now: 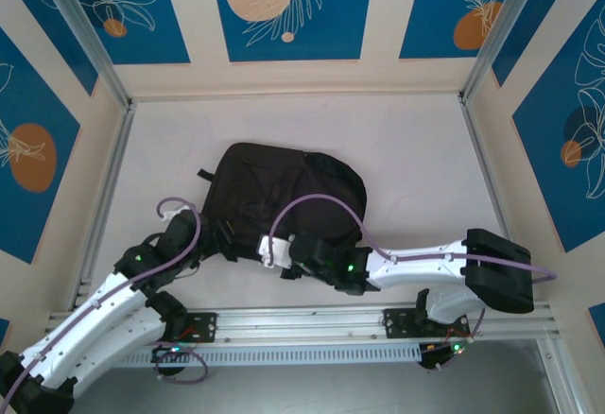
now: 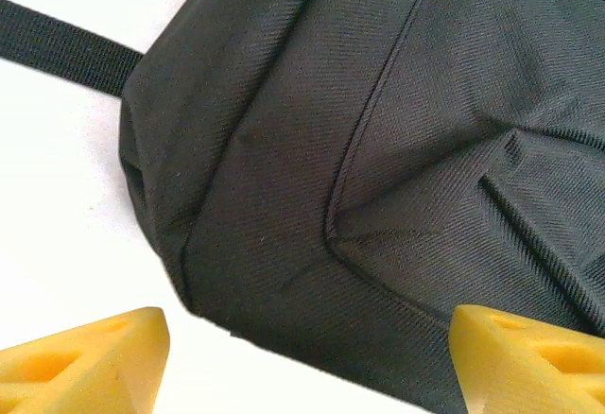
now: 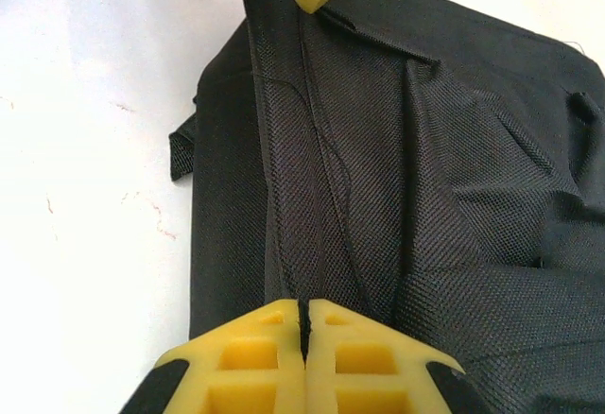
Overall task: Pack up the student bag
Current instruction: Zip the student bag at the center of the table.
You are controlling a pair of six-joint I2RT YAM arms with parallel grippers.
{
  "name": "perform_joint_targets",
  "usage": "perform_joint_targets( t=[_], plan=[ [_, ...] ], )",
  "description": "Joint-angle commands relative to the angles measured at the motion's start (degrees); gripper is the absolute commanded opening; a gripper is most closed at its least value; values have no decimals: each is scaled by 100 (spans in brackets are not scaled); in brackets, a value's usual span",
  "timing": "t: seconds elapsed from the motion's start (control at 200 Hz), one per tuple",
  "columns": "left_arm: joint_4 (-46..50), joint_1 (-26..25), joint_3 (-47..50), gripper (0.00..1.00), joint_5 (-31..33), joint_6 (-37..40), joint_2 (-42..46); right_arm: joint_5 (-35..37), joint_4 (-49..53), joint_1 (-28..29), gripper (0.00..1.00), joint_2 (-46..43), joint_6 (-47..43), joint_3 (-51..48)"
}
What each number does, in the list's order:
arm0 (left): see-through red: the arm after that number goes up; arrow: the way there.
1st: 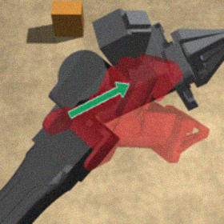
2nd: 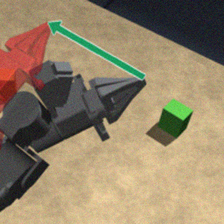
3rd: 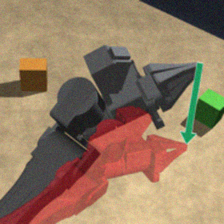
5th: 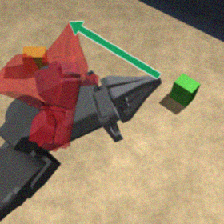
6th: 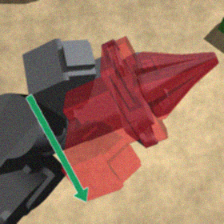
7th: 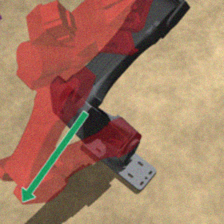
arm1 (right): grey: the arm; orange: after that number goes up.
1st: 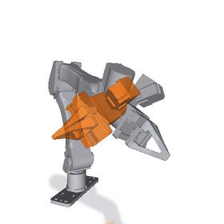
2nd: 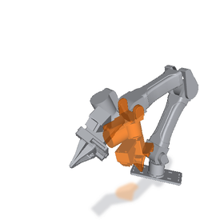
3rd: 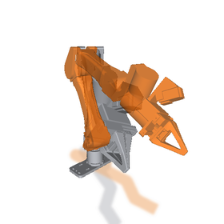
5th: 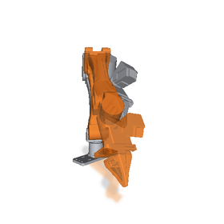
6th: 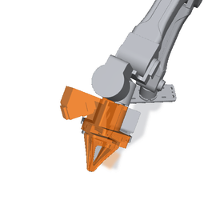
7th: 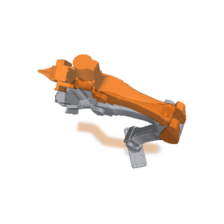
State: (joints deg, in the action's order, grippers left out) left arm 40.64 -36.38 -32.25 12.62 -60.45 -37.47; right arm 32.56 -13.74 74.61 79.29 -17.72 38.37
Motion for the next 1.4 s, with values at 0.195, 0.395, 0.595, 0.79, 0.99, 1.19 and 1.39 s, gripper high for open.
perform_joint_targets(
  t=[0.195,0.395,0.595,0.79,0.99,1.19,1.39],
  plan=[
    [-445,46,88,74,-70,-459,-436,-137,-338,5,0,-133,276,-93],
    [-593,52,66,49,190,-640,-722,-262,-340,-20,0,-89,252,-119],
    [-596,46,25,16,416,-722,-978,-367,-356,-42,1,-80,247,-221],
    [-595,44,25,4,443,-696,-1020,-390,-438,-33,7,-146,260,-240],
    [-566,46,24,3,488,-677,-997,-402,-446,-6,11,-187,269,-213],
    [-576,48,24,3,502,-646,-1008,-368,-454,-3,17,-251,364,-276],
    [-568,50,35,2,504,-651,-1017,-350,-476,26,14,-295,421,-314]
  ],
)
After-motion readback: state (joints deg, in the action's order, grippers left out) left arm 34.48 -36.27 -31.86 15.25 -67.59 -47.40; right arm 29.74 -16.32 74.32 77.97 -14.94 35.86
